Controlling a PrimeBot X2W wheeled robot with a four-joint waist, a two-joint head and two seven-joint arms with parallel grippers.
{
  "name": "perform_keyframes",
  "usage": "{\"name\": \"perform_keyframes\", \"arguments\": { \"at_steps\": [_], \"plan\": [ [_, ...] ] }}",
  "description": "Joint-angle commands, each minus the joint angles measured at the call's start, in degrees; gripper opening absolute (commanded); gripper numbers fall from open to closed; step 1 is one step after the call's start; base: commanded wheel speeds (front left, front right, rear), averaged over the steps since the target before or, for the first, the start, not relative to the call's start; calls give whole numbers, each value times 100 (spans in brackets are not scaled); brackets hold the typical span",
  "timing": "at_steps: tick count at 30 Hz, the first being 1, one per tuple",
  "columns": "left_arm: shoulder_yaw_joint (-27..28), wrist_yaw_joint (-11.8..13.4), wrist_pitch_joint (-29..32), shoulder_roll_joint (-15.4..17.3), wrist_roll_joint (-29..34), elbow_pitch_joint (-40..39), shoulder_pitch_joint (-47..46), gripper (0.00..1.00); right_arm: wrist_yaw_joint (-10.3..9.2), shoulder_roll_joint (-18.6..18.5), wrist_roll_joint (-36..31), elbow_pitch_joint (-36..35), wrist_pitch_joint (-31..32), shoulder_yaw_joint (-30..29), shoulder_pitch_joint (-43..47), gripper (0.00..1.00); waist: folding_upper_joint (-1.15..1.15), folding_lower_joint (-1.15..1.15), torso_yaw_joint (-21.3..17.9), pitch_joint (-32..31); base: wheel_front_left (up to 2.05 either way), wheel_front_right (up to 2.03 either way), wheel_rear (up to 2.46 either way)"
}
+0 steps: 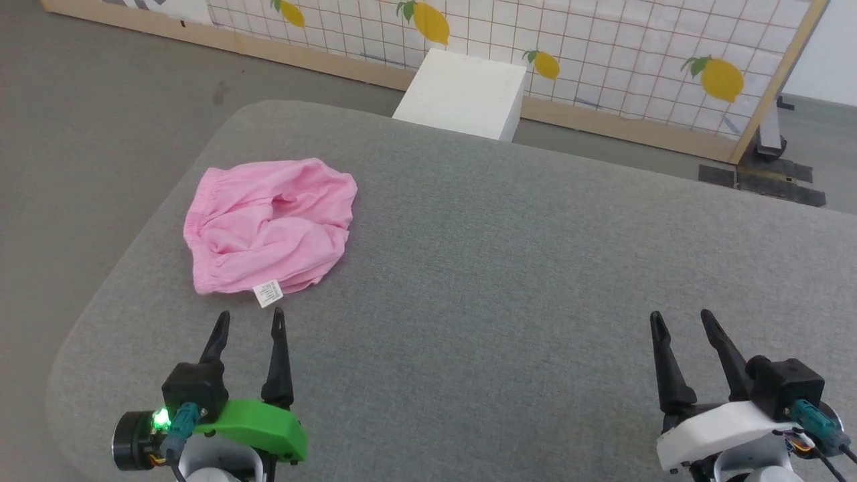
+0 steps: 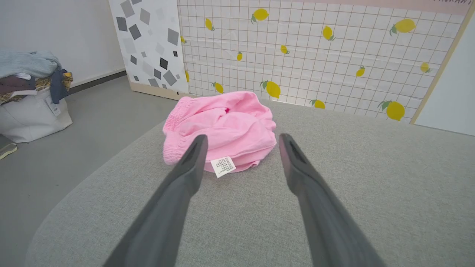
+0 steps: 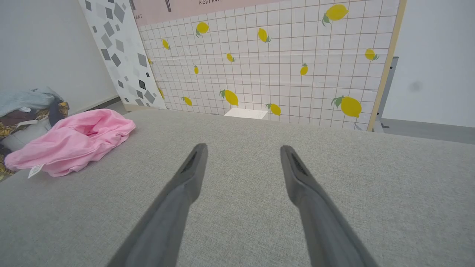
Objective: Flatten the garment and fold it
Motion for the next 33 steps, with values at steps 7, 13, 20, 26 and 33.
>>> {"name": "perform_keyframes", "arguments": {
  "at_steps": [7, 13, 20, 26, 33],
  "plan": [
    [-4, -15, -129, -25, -91, 86, -109, 100, -7, 0, 93, 80, -131, -18, 116, 100, 0, 0, 150, 0, 0, 0, 0],
    [-7, -16, -202, -27, -129, 141, -113, 100, -7, 0, 94, 113, -204, -2, 138, 100, 0, 0, 259, 2, 0, 0, 0],
    [-12, -19, -283, -29, -165, 192, -129, 100, -8, 1, 144, 152, -285, 9, 146, 100, 0, 0, 378, 21, 0, 0, 0],
    [-16, -18, -353, -30, -211, 241, -144, 100, -8, 1, 193, 202, -352, -3, 154, 100, 0, 0, 481, 27, 0, 0, 0],
    [-15, -22, -435, -32, -262, 311, -169, 100, -9, 1, 239, 256, -421, -29, 159, 100, 0, 0, 599, 54, 0, 0, 0]
  ]
}}
